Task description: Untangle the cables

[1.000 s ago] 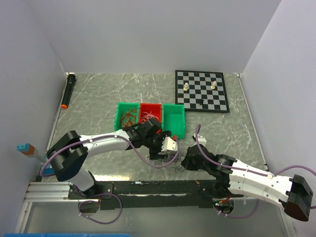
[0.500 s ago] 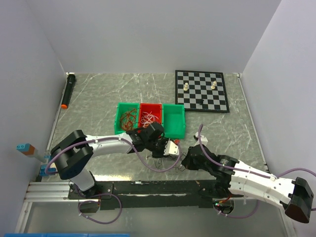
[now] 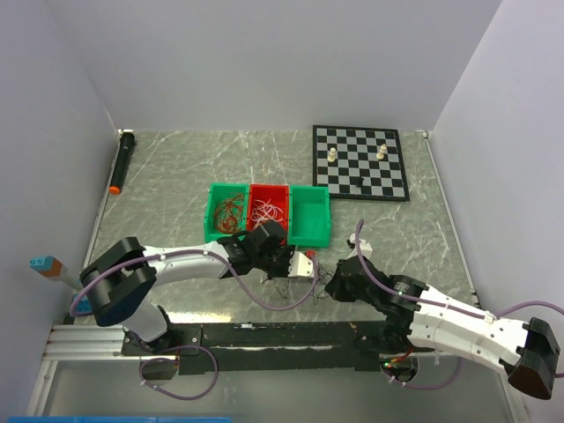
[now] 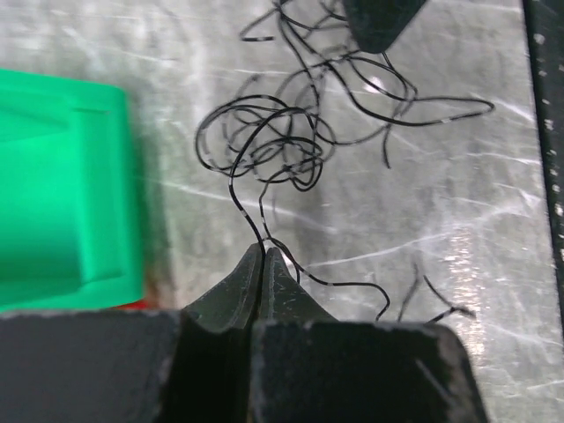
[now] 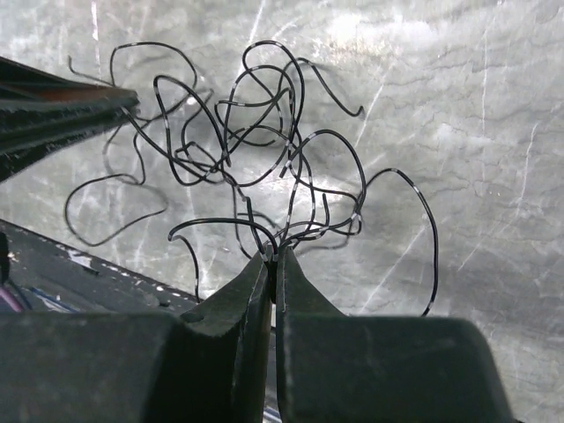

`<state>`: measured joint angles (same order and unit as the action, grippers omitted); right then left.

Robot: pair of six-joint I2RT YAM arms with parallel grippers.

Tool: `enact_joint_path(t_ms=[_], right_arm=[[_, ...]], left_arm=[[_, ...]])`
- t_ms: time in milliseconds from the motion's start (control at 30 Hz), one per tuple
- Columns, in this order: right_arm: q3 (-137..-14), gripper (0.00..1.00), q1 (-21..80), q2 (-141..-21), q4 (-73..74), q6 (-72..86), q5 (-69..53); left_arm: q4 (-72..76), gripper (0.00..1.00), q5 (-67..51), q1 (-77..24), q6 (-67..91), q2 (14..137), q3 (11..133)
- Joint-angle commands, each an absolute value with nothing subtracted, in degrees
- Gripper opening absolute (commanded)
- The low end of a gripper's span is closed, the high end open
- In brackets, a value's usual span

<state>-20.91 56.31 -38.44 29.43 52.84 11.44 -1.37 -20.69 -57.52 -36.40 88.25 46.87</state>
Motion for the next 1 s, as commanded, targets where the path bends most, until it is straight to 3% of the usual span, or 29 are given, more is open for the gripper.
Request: enact_joint_path(t_ms=[0, 400, 967], right_arm=[[-24.9, 0.0, 56.0, -37.6, 32.2, 52.2, 14.2], [-31.6, 0.0, 54.7, -37.3, 39.1, 49.7, 20.7], [-32.7, 0.0, 54.4, -41.6, 41.0, 52.0, 20.2]], left_arm=[[-1.7, 0.01, -17.7, -56.8, -35.0, 83.8, 48.0], [-23.5, 0.01, -15.7, -53.3, -37.4, 71.5, 54.8], [-31.2, 0.01, -4.1, -53.3, -35.6, 58.2, 71.8]])
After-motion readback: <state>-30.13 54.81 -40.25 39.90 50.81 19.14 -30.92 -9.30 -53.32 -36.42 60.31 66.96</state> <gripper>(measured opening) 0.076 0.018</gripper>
